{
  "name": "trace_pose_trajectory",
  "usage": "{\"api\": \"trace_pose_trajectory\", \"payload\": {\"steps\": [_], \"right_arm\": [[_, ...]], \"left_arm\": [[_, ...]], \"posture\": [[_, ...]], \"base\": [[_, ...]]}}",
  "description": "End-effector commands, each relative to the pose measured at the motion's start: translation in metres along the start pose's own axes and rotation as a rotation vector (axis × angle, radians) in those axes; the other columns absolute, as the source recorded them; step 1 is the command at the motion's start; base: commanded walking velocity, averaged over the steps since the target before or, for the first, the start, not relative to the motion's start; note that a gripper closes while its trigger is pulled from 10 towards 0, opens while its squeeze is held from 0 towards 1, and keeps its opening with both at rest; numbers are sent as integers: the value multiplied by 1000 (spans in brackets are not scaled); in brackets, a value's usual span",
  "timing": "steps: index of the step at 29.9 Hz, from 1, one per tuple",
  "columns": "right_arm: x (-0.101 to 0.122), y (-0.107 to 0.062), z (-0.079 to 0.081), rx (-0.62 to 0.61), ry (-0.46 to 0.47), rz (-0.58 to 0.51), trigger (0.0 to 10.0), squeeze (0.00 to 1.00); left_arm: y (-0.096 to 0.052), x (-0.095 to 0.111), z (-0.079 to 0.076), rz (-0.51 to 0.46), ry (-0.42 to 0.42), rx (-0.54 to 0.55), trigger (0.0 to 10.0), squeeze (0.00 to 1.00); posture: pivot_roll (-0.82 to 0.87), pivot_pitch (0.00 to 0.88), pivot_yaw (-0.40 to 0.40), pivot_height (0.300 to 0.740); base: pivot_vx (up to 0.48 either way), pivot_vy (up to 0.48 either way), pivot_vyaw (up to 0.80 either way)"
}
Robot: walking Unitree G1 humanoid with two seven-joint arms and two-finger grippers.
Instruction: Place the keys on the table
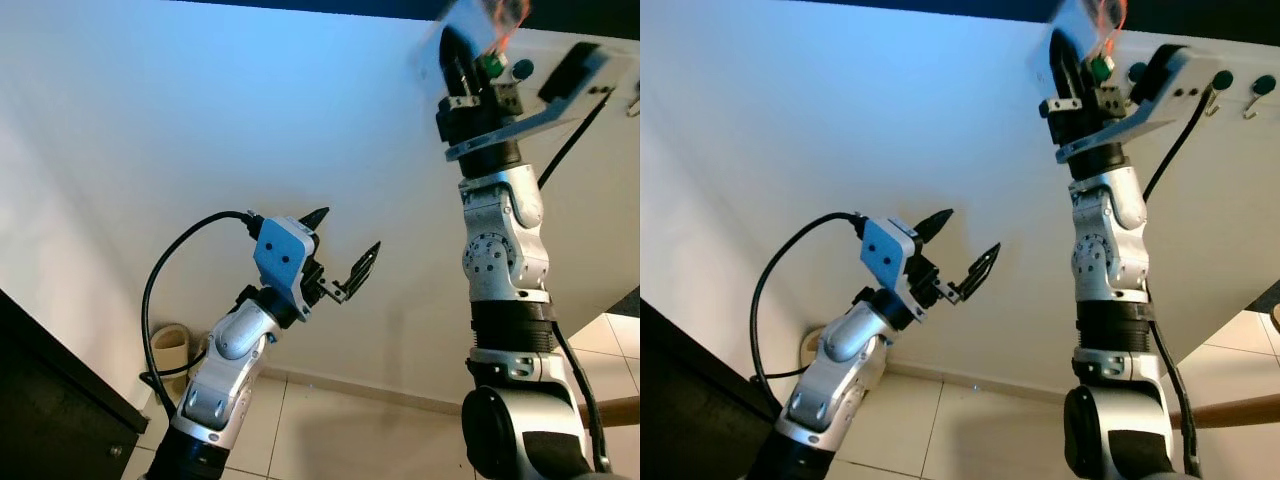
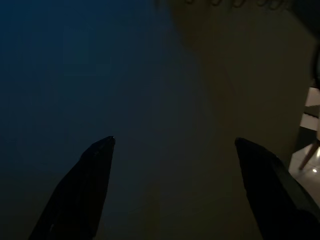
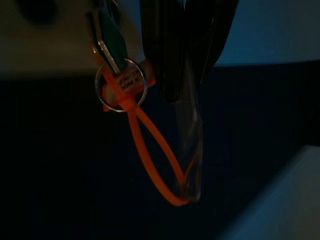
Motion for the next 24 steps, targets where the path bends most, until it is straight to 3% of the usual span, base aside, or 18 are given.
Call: {"api": "trace_pose_trajectory", "payload": {"steps": [1, 6, 7, 8, 9, 12, 15, 16, 18, 21, 22, 23, 24], "right_arm": [[-3, -7, 7, 28, -22, 4, 10000, 0], [-20, -43, 19, 6, -77, 46, 10000, 0], [-25, -58, 13, -53, -108, 63, 10000, 0], [-25, -58, 13, -53, -108, 63, 10000, 0], [-29, -85, -1, -159, -169, 93, 10000, 0], [-31, -96, -6, -201, -197, 108, 10000, 0], [-32, -143, -30, -373, -307, 173, 10000, 0], [-32, -143, -30, -373, -307, 173, 10000, 0], [-49, -183, -45, -462, -381, 315, 10000, 0], [-105, -263, -69, -625, -309, 655, 10000, 0], [-105, -263, -69, -625, -309, 655, 10000, 0], [-119, -294, -77, -705, -289, 765, 10000, 0], [-125, -314, -80, -757, -283, 829, 10000, 0]], "left_arm": [[-2, -1, -2, -1, -8, 7, 10000, 0], [-11, -7, 9, 21, -4, 67, 10000, 0], [-18, -15, 15, 48, 0, 101, 10000, 0], [-18, -15, 15, 48, 0, 101, 10000, 0], [-33, -30, 25, 105, 18, 152, 10000, 0], [-40, -37, 28, 131, 28, 170, 10000, 0], [-76, -72, 36, 272, 43, 200, 10000, 0], [-76, -72, 36, 272, 43, 200, 10000, 0], [-107, -105, 37, 402, -10, 238, 10000, 0], [-154, -163, 34, 650, -158, 361, 10000, 0], [-154, -163, 34, 650, -158, 361, 10000, 0], [-174, -186, 30, 771, -197, 410, 10000, 0], [-188, -198, 27, 849, -218, 440, 10000, 0]], "posture": [[40, 129, -16, 740], [37, 132, -20, 740], [35, 131, -19, 740], [35, 131, -19, 740], [34, 129, -17, 740], [34, 129, -17, 740], [23, 124, 2, 740], [23, 124, 2, 740], [21, 122, 5, 740], [20, 114, 6, 740], [20, 114, 6, 740], [19, 111, 6, 740], [19, 111, 6, 740]], "base": [[0, 0, 0], [0, 0, 0], [0, 0, 0], [0, 0, 0], [0, 0, 0], [0, 0, 0], [0, 0, 0], [0, 0, 0], [0, 0, 0], [0, 0, 0], [0, 0, 0], [0, 0, 0], [0, 0, 0]]}}
Point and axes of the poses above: a point about 5 cm out from each wrist's last joint towards the gripper, its own y axis pointing out of the wrist towards the gripper, its own x axis along the axis of the wrist's last joint, z = x × y, the point moved 6 cm from there along y, pointing out of the wrist towards the gripper, and after that the axes turned 15 degrees about y, right-handed, at the moved point
